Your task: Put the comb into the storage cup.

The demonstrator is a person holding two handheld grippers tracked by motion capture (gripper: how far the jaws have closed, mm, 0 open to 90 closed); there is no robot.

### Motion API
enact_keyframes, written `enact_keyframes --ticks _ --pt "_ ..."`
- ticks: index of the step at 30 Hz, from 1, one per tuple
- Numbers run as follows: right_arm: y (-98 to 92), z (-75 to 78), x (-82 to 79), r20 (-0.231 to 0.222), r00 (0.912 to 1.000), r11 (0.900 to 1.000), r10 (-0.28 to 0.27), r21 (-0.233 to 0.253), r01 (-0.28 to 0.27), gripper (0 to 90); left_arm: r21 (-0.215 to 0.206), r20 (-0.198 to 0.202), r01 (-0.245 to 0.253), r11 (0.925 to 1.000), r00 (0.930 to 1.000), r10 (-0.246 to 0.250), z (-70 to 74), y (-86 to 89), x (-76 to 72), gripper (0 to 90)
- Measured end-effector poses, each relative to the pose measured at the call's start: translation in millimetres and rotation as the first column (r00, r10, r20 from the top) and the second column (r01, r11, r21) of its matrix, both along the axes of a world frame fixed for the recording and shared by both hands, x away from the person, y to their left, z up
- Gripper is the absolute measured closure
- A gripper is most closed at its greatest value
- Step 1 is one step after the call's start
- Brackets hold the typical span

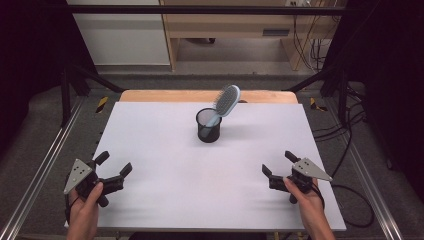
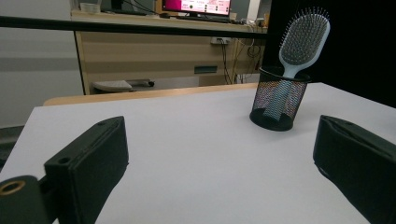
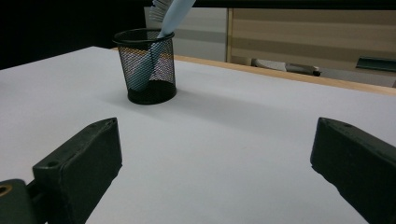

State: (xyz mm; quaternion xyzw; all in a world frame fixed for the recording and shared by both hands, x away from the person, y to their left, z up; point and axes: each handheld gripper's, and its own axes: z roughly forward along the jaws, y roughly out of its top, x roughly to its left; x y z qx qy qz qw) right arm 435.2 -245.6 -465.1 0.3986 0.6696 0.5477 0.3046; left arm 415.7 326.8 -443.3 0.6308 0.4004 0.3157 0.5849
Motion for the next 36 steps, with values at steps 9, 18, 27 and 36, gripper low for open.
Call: enact_keyframes --ticks 9,18,27,36 --pt "6.0 -1.7 -0.7 -0.003 0.9998 1.000 0.022 -0.009 -0.022 2.3 -0.008 0.004 0.010 0.9999 0.9999 -0.010 0.5 -1.8 -0.5 3.5" --pt "10.6 -4.0 -0.2 -0.005 0.9990 0.999 0.045 -0.028 -0.045 2.2 -0.048 0.004 0.025 0.9985 0.9997 -0.025 0.6 -1.5 -0.6 3.4" --pt "17.0 -5.7 1.1 -0.009 0.9977 0.997 0.067 -0.045 -0.068 2.2 -0.040 0.010 0.034 0.9986 0.9994 -0.033 1.0 -4.0 -0.8 3.4" --pt "22.1 -5.8 2.1 -0.020 0.9969 0.996 0.076 -0.047 -0.077 2.2 -0.038 0.016 0.032 0.9988 0.9994 -0.031 1.5 -5.4 -1.1 3.4"
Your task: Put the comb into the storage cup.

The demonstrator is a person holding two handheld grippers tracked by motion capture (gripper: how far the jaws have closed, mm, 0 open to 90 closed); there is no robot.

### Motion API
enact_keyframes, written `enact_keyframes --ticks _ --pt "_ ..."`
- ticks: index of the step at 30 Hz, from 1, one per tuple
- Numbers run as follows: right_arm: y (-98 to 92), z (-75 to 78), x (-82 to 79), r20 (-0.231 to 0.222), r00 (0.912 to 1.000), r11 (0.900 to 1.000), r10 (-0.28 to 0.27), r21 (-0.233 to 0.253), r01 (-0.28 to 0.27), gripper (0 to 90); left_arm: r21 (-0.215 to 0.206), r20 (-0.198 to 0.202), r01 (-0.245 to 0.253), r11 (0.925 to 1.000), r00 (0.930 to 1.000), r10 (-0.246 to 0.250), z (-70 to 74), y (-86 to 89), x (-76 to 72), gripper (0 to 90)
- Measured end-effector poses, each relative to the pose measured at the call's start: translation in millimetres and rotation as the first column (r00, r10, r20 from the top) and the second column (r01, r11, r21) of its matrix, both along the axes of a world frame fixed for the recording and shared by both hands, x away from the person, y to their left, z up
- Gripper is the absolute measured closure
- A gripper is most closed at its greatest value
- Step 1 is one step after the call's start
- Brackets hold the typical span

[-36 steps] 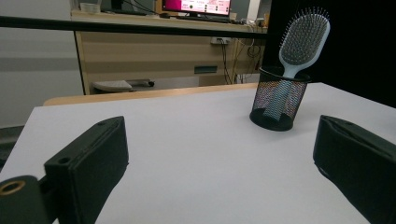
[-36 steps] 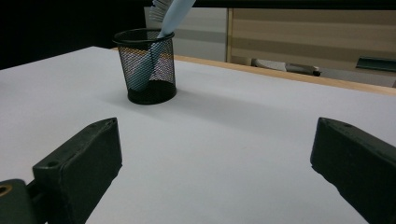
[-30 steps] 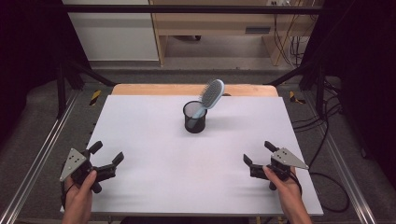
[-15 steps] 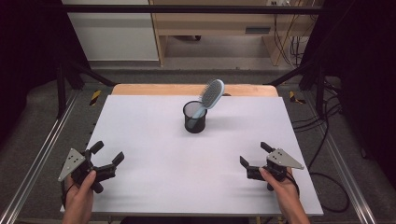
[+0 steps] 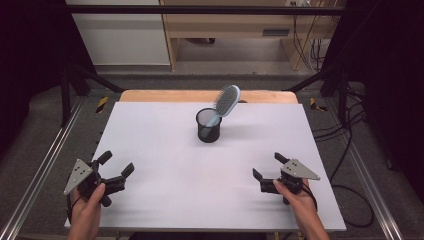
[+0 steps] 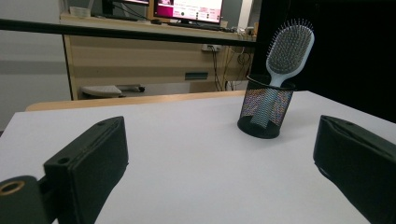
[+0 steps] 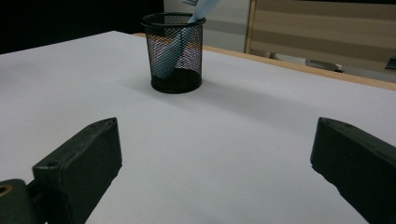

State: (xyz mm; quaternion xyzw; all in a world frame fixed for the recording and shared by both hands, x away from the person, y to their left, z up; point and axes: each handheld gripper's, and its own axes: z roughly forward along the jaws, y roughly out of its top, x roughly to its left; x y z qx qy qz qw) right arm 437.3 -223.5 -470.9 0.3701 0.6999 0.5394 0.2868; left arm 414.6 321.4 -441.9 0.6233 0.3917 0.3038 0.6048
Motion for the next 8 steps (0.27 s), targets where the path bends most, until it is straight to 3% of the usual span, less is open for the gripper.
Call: enact_keyframes --ticks 8 --pt "2.3 -1.1 3.2 -0.035 0.9988 0.999 -0.035 -0.026 0.034 2.2 0.014 0.004 -0.003 0.9999 1.0000 0.003 0.9 -3.4 -0.4 3.3"
